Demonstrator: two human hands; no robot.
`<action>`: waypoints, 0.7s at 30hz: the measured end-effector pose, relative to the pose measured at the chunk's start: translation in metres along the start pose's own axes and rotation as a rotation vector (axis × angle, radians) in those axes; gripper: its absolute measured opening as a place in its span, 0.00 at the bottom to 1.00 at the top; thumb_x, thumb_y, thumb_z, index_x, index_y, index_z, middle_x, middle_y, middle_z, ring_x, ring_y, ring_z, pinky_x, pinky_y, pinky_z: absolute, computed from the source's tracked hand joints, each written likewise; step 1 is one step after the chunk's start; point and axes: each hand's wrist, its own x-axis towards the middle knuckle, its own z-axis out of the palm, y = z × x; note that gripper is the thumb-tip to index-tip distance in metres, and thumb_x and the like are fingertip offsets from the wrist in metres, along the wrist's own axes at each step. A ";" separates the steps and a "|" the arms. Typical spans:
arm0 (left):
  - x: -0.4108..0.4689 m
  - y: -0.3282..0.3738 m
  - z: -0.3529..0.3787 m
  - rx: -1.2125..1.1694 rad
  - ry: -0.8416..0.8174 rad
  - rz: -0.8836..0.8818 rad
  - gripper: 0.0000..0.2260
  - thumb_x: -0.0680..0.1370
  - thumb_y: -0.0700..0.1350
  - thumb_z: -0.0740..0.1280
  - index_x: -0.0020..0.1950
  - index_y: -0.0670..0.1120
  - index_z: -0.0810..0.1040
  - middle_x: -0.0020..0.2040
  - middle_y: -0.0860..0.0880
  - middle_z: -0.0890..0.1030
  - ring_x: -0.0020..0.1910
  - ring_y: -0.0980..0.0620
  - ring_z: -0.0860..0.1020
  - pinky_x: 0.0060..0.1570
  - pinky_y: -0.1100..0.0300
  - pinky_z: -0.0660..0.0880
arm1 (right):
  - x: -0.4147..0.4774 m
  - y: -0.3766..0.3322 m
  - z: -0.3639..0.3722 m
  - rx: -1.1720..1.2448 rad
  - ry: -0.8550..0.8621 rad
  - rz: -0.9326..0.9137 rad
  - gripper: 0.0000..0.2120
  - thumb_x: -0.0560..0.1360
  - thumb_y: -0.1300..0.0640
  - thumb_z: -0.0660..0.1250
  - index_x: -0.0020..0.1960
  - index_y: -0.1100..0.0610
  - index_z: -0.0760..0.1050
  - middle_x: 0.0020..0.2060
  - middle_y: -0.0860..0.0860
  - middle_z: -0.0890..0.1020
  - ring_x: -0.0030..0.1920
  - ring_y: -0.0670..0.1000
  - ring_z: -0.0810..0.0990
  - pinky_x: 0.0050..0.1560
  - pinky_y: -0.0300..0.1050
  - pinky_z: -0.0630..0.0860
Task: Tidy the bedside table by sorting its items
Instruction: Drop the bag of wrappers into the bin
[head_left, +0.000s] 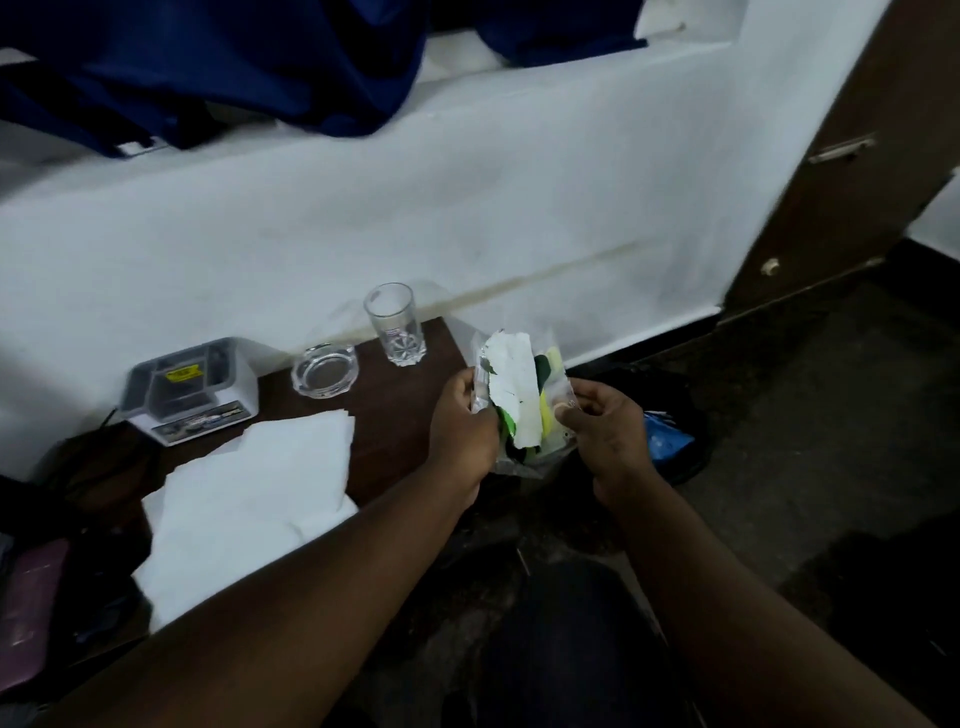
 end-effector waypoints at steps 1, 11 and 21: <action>0.002 0.002 0.013 -0.005 -0.027 -0.003 0.17 0.79 0.35 0.64 0.64 0.52 0.77 0.54 0.55 0.84 0.53 0.55 0.83 0.54 0.56 0.81 | 0.004 -0.001 -0.010 0.014 0.013 0.003 0.15 0.74 0.71 0.70 0.59 0.62 0.81 0.49 0.58 0.87 0.51 0.58 0.86 0.54 0.55 0.84; 0.050 -0.004 0.136 0.003 -0.309 -0.096 0.25 0.76 0.28 0.65 0.71 0.45 0.74 0.62 0.48 0.82 0.56 0.53 0.82 0.48 0.64 0.81 | 0.081 0.023 -0.100 -0.031 0.186 0.026 0.14 0.75 0.71 0.70 0.60 0.65 0.80 0.48 0.58 0.86 0.46 0.53 0.84 0.53 0.51 0.83; 0.111 -0.066 0.213 0.055 -0.537 -0.200 0.31 0.70 0.30 0.65 0.72 0.47 0.74 0.65 0.46 0.83 0.64 0.43 0.81 0.66 0.45 0.77 | 0.156 0.082 -0.145 -0.089 0.263 0.149 0.15 0.74 0.75 0.66 0.61 0.69 0.78 0.55 0.65 0.83 0.50 0.57 0.82 0.53 0.52 0.79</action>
